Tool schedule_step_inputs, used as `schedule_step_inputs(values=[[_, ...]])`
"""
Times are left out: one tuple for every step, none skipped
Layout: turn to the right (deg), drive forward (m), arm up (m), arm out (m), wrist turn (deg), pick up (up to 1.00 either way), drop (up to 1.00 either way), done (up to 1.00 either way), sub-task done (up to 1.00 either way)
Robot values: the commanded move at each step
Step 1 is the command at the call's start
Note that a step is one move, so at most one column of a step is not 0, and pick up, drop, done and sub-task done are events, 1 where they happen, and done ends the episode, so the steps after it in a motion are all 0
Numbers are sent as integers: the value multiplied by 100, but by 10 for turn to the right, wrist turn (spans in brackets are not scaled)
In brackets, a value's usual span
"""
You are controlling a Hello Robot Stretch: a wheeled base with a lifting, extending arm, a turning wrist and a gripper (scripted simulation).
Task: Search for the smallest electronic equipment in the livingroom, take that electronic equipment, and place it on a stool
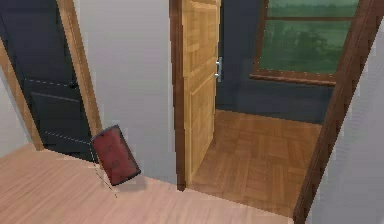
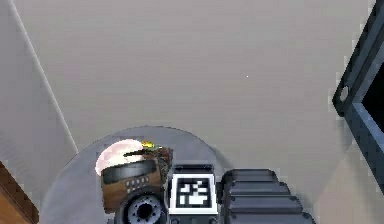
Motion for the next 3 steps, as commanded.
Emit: schedule_step_inputs(values=[[0,0,0,18,0,0,0,0,0],[0,0,0,0,450,0,0,0,0],[0,0,0,0,450,0,0,0,0]])
